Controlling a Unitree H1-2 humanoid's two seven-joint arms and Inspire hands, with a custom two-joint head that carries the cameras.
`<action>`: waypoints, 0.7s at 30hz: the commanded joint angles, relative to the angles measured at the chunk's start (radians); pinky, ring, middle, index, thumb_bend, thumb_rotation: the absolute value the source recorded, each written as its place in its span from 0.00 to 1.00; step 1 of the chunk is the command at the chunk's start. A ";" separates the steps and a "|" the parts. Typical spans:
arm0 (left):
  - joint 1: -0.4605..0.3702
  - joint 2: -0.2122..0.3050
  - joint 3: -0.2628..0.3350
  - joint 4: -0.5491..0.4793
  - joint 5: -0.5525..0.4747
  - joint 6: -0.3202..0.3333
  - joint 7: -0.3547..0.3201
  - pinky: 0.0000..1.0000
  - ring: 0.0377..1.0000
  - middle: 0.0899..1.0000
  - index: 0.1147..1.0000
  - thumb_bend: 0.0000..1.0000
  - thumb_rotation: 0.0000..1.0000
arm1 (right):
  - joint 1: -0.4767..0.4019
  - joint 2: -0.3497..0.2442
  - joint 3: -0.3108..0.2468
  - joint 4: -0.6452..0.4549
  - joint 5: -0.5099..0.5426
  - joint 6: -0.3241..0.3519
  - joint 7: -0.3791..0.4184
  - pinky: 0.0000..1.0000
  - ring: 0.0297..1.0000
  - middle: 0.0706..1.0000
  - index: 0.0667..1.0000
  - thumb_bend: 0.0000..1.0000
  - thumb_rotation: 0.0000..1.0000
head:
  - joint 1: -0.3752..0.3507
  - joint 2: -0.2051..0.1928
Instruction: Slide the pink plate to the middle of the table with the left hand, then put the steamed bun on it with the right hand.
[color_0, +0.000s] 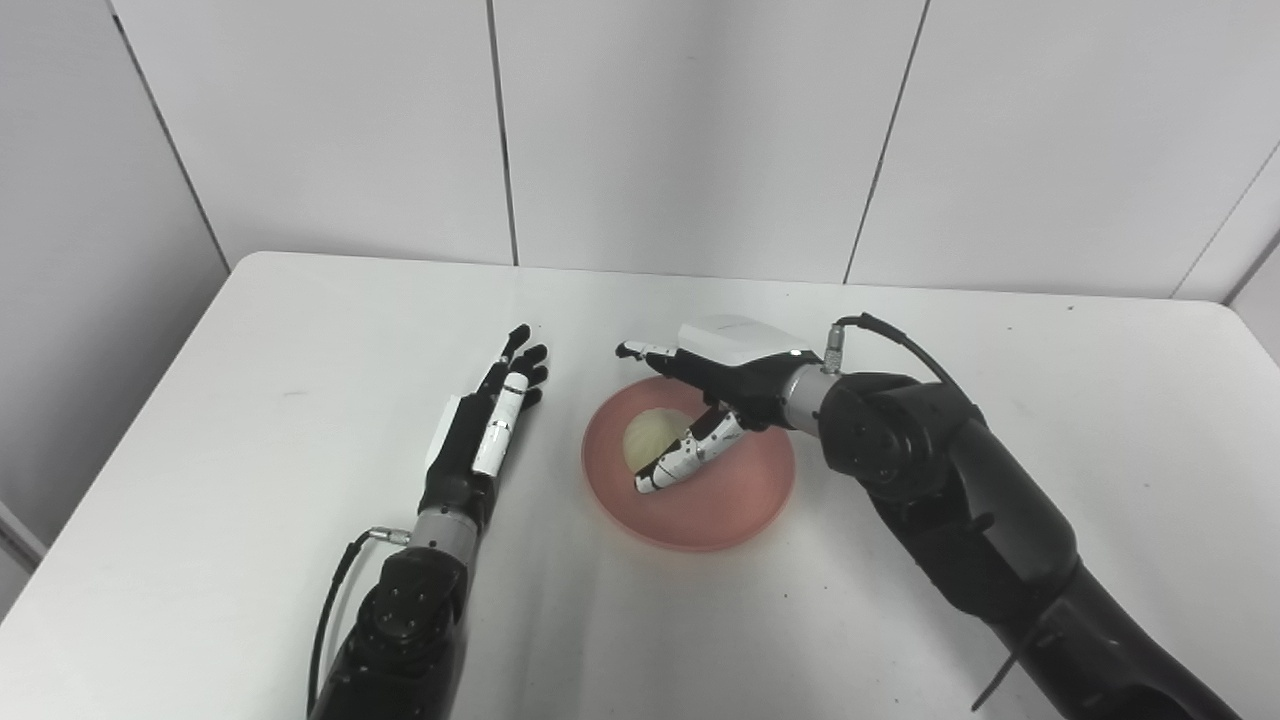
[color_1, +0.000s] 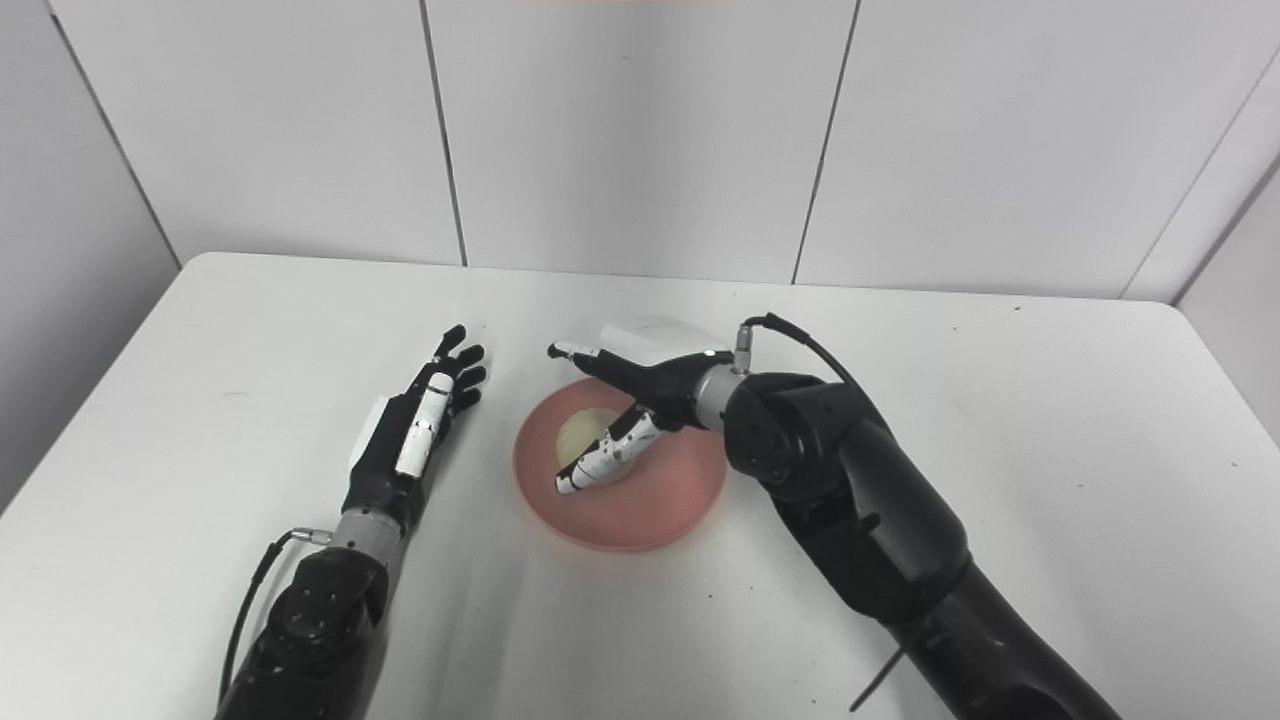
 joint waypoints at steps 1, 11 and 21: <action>0.050 -0.044 -0.050 0.053 -0.008 0.116 -0.063 0.89 0.90 0.91 0.93 0.44 1.00 | -0.065 -0.010 -0.025 -0.043 -0.009 0.029 0.013 0.63 0.87 0.95 0.97 0.96 0.55 | 0.000 -0.001; 0.055 -0.037 -0.053 0.043 0.000 0.110 -0.062 0.87 0.90 0.91 0.93 0.43 1.00 | 0.007 -0.029 -0.121 -0.037 0.013 -0.057 -0.170 0.77 0.91 0.97 0.99 0.94 0.80 | -0.012 -0.006; 0.054 -0.033 -0.042 0.056 -0.017 0.096 -0.068 0.89 0.90 0.91 0.93 0.43 1.00 | 0.044 -0.024 -0.289 0.001 0.131 -0.187 -0.429 0.93 0.99 1.00 1.00 0.86 1.00 | -0.032 -0.017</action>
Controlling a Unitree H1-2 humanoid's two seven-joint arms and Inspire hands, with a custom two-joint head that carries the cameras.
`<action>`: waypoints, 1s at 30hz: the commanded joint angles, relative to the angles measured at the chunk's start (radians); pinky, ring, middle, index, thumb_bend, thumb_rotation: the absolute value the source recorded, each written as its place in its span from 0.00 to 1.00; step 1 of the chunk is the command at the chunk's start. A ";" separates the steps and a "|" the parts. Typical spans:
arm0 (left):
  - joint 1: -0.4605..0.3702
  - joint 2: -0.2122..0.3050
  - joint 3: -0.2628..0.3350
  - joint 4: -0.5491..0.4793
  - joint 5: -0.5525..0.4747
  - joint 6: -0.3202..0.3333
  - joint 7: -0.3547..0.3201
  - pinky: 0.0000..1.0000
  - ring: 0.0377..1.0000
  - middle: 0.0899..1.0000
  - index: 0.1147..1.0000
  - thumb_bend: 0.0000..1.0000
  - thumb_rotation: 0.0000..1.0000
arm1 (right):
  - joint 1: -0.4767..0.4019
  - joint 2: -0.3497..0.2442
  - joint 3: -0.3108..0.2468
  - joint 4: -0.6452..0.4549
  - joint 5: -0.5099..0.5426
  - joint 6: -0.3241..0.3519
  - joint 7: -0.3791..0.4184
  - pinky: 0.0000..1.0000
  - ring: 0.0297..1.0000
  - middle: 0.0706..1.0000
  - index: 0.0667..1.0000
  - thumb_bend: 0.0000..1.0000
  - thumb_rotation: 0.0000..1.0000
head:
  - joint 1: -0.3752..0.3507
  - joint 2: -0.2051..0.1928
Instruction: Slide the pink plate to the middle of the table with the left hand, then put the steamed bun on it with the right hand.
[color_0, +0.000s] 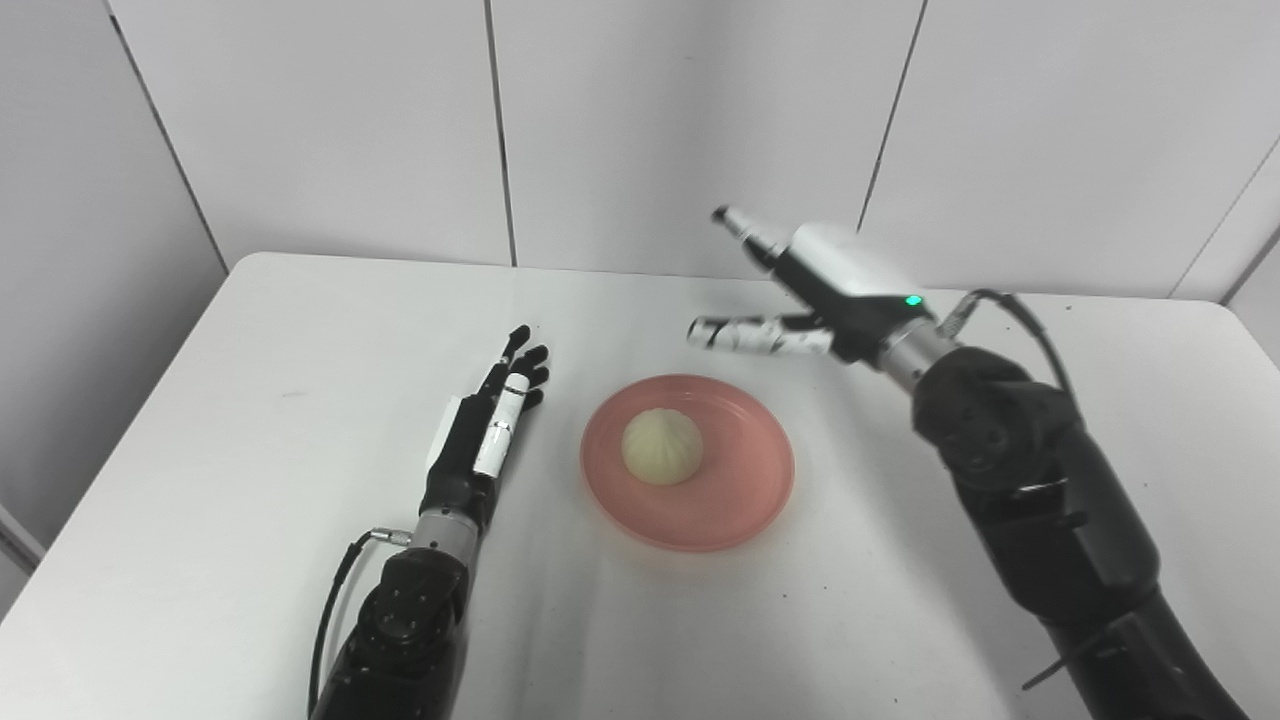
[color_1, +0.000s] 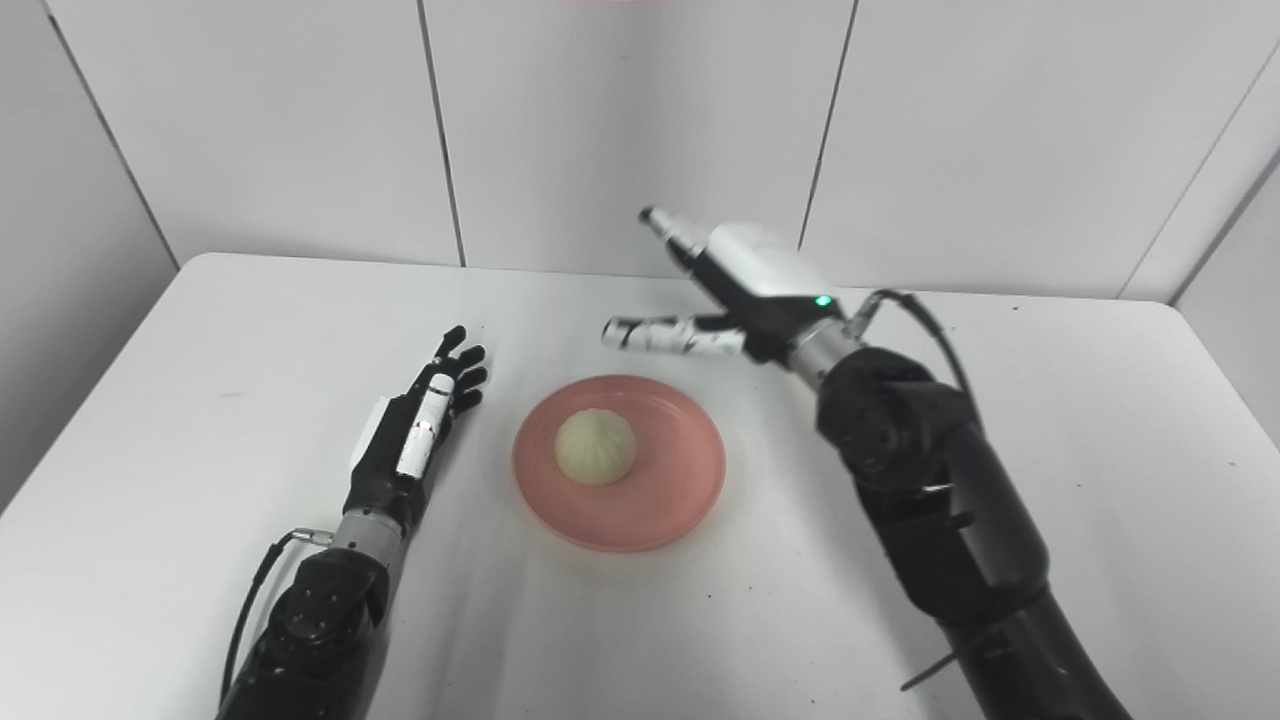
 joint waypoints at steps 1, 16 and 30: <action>0.053 -0.032 -0.040 0.059 -0.017 0.093 -0.068 0.89 0.90 0.91 0.93 0.43 1.00 | -0.026 0.010 -0.037 -0.014 0.029 -0.042 -0.070 0.92 0.99 1.00 1.00 0.87 1.00 | -0.002 -0.003; 0.073 -0.025 -0.032 0.035 -0.034 0.066 -0.065 0.92 0.93 0.94 0.95 0.42 1.00 | 0.140 0.120 -0.202 -0.013 0.246 -0.015 -0.230 0.88 0.94 1.00 1.00 0.68 1.00 | -0.014 -0.010; 0.091 -0.028 -0.026 0.001 -0.030 0.043 -0.054 0.95 0.96 0.97 0.98 0.41 1.00 | 0.239 0.218 -0.291 0.140 0.511 -0.148 -0.329 0.98 1.00 1.00 1.00 0.39 1.00 | -0.016 -0.009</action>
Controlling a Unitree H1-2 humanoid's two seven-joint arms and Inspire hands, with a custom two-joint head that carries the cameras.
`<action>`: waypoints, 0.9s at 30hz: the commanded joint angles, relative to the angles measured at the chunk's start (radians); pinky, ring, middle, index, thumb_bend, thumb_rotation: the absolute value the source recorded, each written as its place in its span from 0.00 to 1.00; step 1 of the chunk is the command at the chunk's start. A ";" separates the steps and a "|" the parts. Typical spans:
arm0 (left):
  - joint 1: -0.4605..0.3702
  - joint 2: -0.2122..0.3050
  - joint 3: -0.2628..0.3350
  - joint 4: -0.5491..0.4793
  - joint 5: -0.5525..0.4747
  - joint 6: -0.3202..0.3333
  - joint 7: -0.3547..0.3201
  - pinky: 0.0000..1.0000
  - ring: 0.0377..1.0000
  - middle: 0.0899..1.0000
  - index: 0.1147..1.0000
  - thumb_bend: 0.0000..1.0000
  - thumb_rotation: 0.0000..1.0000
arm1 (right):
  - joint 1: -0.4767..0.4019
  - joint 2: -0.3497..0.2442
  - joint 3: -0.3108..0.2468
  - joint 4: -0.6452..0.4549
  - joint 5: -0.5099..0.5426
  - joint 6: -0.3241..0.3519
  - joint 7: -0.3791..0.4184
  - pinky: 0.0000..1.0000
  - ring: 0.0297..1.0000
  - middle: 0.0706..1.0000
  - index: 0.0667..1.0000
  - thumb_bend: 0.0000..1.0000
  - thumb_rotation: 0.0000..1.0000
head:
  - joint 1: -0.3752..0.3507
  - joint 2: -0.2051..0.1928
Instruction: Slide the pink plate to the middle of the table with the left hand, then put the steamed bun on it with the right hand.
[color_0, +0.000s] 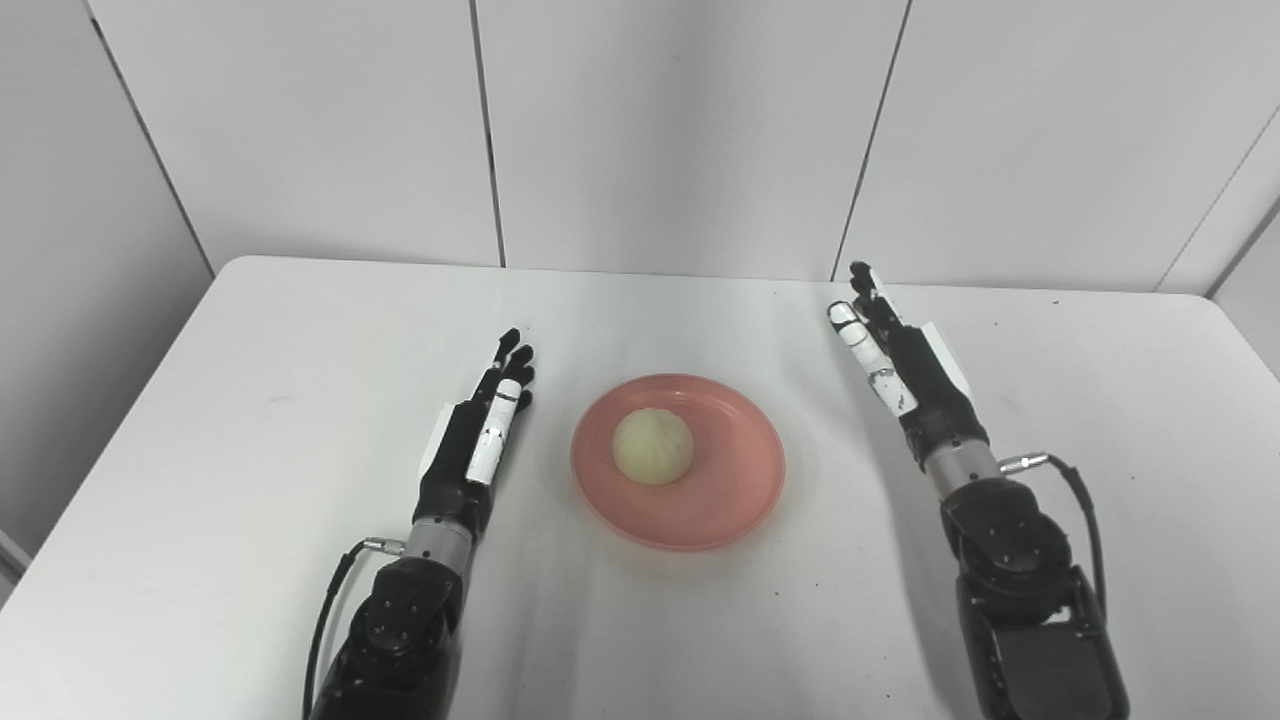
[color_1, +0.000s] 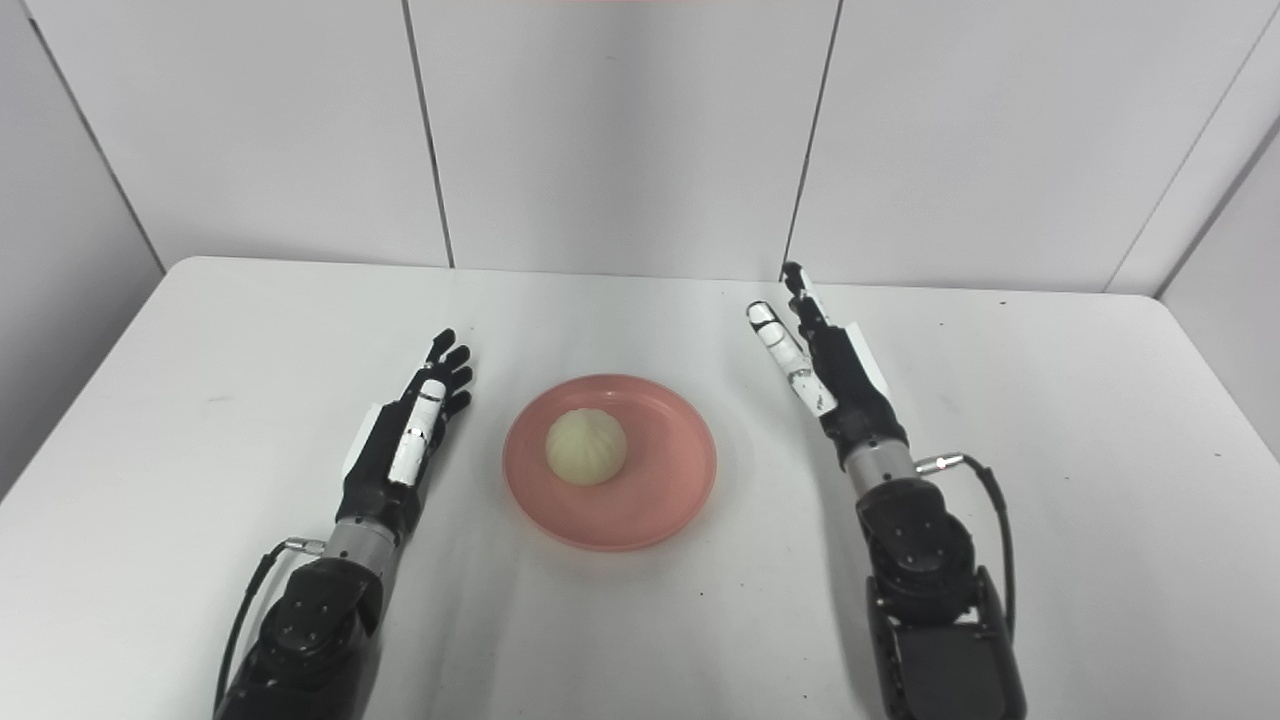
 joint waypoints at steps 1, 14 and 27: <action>0.063 -0.029 -0.031 0.036 -0.008 0.042 -0.045 0.95 0.96 0.97 0.98 0.41 1.00 | -0.019 0.016 -0.013 -0.013 0.051 -0.090 -0.022 0.98 1.00 1.00 1.00 0.38 1.00 | 0.001 -0.001; 0.085 -0.034 -0.022 -0.003 -0.007 0.044 -0.035 0.96 0.97 0.98 0.99 0.41 1.00 | 0.075 0.084 0.006 -0.090 0.146 0.006 -0.033 1.00 1.00 1.00 1.00 0.26 1.00 | 0.022 0.005; 0.161 -0.024 -0.012 -0.089 0.000 0.049 -0.026 0.95 0.96 0.97 0.98 0.39 1.00 | 0.143 0.099 0.062 -0.067 0.121 -0.031 -0.047 1.00 1.00 1.00 1.00 0.22 1.00 | 0.072 -0.022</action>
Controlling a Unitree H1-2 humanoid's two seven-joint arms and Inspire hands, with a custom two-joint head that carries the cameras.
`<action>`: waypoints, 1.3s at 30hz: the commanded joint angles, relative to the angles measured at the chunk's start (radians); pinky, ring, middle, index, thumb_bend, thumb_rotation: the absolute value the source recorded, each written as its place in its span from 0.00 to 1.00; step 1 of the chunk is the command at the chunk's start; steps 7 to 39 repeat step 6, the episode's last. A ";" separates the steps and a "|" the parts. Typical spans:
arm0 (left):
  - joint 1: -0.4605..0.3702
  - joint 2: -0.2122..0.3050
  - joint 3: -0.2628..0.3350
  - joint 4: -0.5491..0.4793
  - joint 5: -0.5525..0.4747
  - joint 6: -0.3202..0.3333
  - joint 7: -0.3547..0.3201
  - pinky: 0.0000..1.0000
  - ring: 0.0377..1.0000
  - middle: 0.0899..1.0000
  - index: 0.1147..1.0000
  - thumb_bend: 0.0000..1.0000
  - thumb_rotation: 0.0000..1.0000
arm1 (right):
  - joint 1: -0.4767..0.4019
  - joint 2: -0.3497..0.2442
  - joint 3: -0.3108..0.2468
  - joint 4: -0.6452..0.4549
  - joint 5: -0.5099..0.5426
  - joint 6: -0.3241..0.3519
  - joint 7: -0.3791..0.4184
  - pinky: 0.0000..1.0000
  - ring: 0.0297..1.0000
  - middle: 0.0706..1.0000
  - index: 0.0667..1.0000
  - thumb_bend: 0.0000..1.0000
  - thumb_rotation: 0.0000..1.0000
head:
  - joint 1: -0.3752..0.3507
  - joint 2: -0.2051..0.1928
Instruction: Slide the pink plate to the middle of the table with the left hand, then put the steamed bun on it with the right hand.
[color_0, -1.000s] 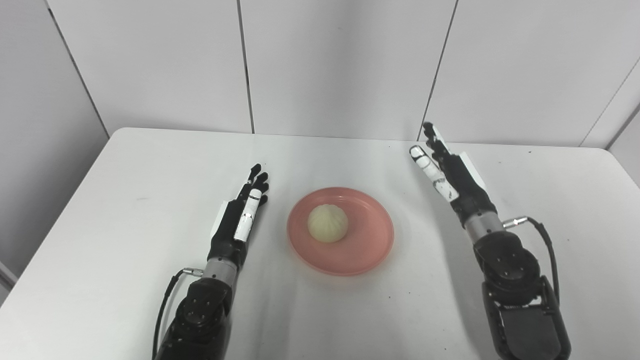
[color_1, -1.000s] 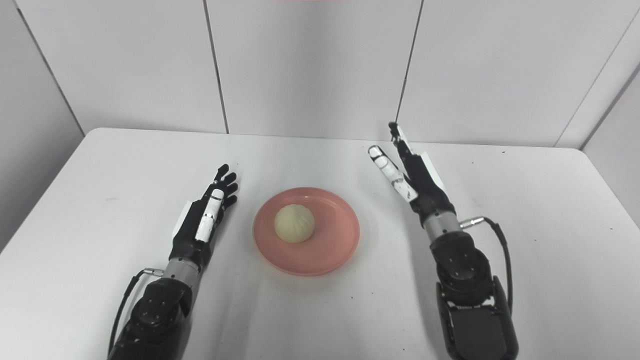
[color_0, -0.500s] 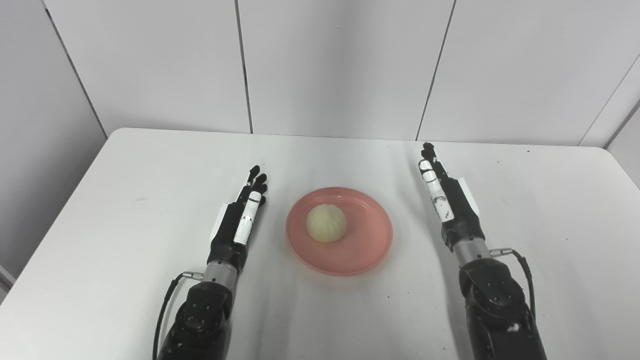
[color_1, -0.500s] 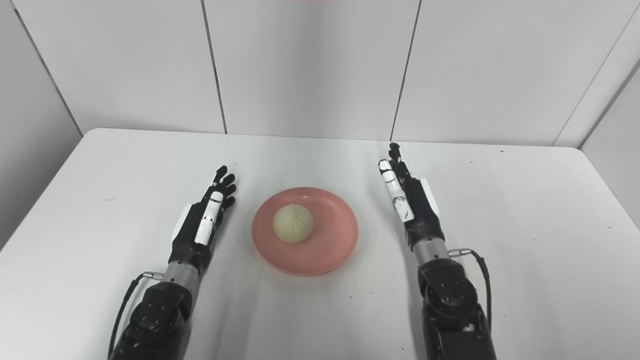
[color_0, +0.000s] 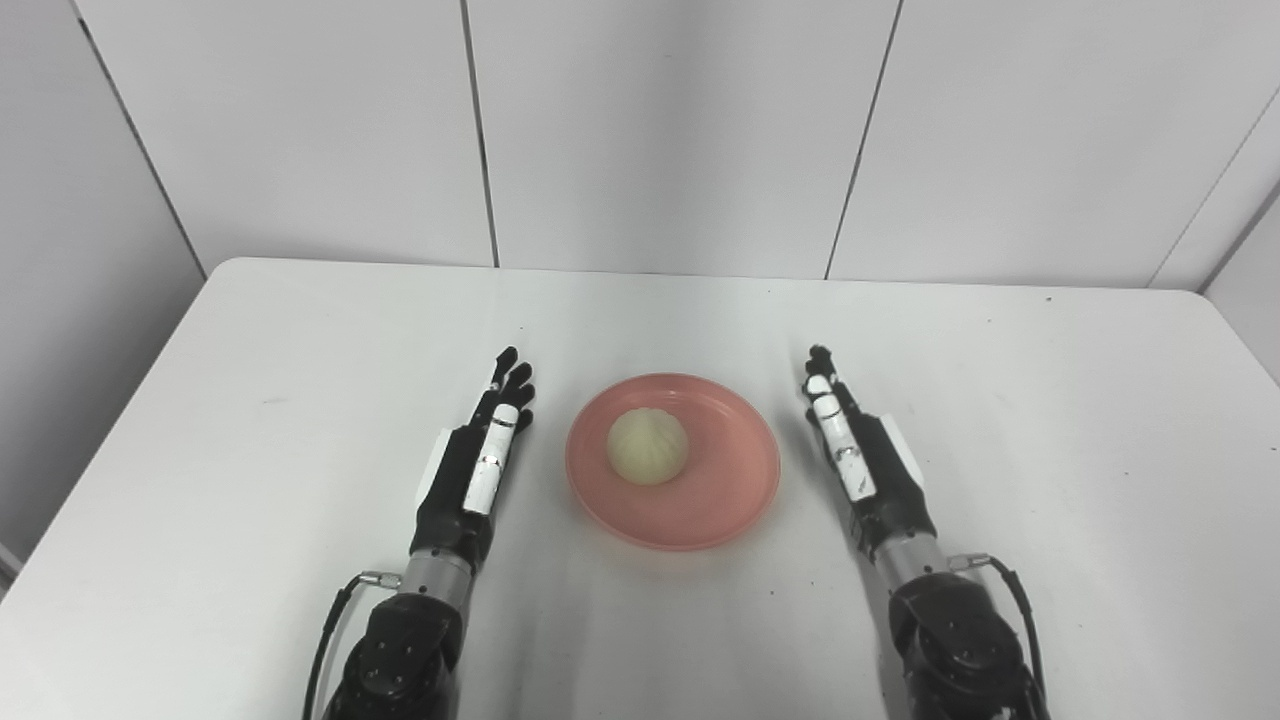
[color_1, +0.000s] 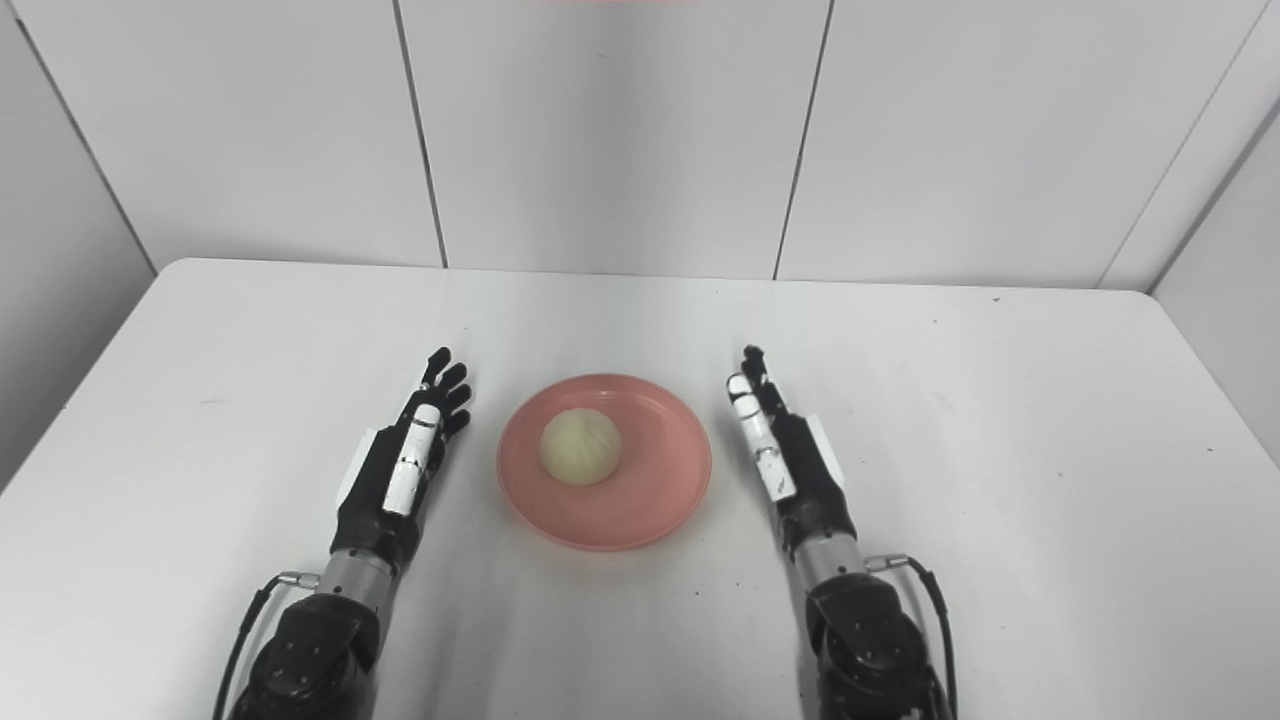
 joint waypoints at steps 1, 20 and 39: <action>0.074 -0.008 -0.008 0.008 0.001 0.052 -0.013 0.95 0.96 0.97 0.98 0.39 1.00 | -0.010 0.008 -0.003 -0.014 0.029 -0.031 0.006 1.00 1.00 1.00 1.00 0.22 1.00 | 0.012 -0.001; 0.111 -0.013 -0.014 -0.035 0.024 0.044 -0.002 0.94 0.95 0.97 0.98 0.36 1.00 | -0.002 0.005 -0.009 0.009 0.098 -0.016 0.036 1.00 1.00 1.00 1.00 0.23 1.00 | 0.033 -0.004; 0.111 -0.013 -0.014 -0.035 0.024 0.044 -0.002 0.94 0.95 0.97 0.98 0.36 1.00 | -0.002 0.005 -0.009 0.009 0.098 -0.016 0.036 1.00 1.00 1.00 1.00 0.23 1.00 | 0.033 -0.004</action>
